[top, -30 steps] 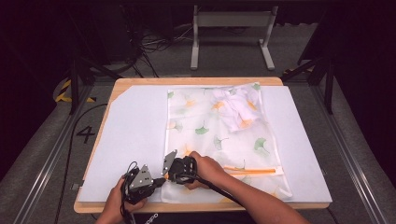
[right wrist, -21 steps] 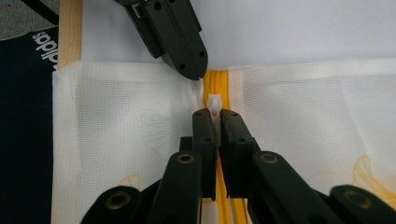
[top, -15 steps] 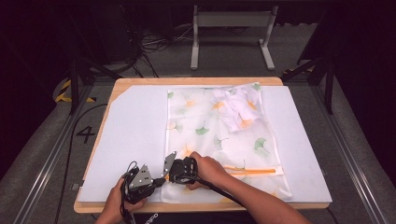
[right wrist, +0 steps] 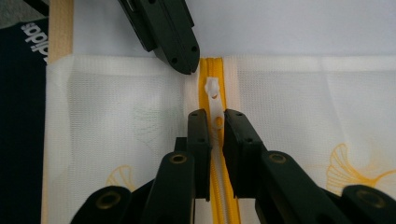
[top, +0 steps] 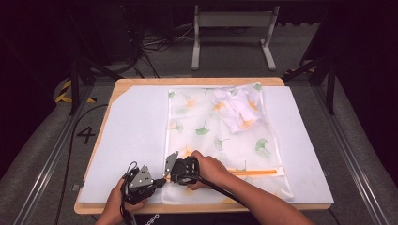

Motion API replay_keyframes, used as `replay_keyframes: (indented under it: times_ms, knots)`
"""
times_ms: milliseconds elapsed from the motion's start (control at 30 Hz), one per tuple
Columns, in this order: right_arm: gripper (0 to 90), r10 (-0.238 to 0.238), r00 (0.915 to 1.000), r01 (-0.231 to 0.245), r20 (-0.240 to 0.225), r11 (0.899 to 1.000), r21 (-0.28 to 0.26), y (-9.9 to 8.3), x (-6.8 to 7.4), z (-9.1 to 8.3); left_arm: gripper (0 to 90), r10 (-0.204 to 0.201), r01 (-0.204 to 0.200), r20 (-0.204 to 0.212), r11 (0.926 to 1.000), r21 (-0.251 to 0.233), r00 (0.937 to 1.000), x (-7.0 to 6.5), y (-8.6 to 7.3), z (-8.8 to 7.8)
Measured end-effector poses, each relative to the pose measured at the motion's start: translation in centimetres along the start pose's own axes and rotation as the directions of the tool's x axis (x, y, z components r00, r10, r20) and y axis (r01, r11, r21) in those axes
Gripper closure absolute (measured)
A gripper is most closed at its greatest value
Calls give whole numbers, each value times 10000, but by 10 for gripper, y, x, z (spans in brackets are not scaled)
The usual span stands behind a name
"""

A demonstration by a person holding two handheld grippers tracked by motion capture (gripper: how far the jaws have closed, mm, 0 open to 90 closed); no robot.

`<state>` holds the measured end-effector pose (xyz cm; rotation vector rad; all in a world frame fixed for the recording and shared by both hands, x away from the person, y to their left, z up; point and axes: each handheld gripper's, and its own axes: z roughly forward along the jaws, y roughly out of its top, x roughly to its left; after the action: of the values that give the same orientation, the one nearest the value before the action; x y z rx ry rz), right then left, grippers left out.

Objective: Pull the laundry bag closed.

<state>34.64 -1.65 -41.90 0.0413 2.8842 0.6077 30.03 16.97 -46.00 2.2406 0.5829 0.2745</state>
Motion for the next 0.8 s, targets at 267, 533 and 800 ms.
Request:
replay_keyframes:
  times_ms: [267, 533, 800]
  knots:
    - [793, -71, 9999, 68, 98, 9997, 253, 7, -1, 7, 900, -22, 22, 22, 10000, 21, 10000, 0, 0, 0]
    - [826, -113, 9971, 169, -747, 9970, 752, 18, -10, 10, 900, -31, 31, 45, 10000, -12, 10000, 0, 0, 0]
    - [897, -29, 9974, 95, -727, 9958, 911, 20, -11, 9, 900, -93, 94, 64, 10000, -26, 9999, 1, 0, 0]
